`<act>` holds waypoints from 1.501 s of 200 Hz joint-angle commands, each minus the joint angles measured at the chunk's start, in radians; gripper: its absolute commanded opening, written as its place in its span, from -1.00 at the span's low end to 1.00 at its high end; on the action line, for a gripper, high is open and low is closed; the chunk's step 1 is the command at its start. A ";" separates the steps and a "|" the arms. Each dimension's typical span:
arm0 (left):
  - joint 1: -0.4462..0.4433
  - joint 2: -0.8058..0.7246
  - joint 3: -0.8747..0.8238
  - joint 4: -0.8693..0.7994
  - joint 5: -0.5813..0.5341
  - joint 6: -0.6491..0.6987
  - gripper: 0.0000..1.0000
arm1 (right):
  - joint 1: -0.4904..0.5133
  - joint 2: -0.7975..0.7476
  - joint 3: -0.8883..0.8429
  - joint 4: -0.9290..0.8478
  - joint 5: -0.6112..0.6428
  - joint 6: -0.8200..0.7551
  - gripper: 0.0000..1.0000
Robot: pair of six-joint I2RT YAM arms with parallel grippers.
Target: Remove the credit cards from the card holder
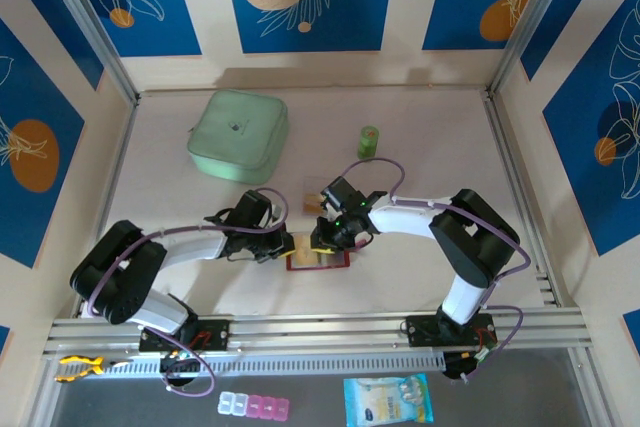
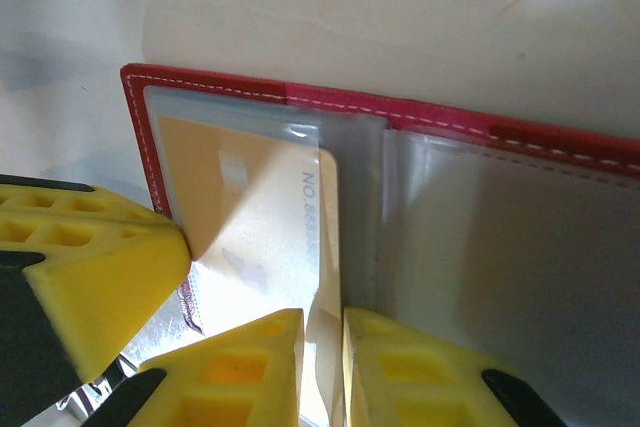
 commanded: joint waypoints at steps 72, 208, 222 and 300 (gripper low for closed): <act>-0.006 0.028 0.013 -0.078 -0.043 0.030 -0.96 | 0.011 -0.041 0.002 -0.047 0.040 -0.009 -0.59; -0.006 0.023 0.003 -0.070 -0.042 0.033 -1.00 | 0.017 0.019 0.000 -0.008 -0.008 0.009 -0.60; -0.006 0.022 0.001 -0.068 -0.042 0.034 -0.99 | 0.019 0.023 0.001 -0.001 -0.016 0.008 -0.60; -0.005 0.019 -0.006 -0.061 -0.042 0.030 -1.00 | 0.023 0.041 -0.005 0.070 -0.086 0.021 -0.65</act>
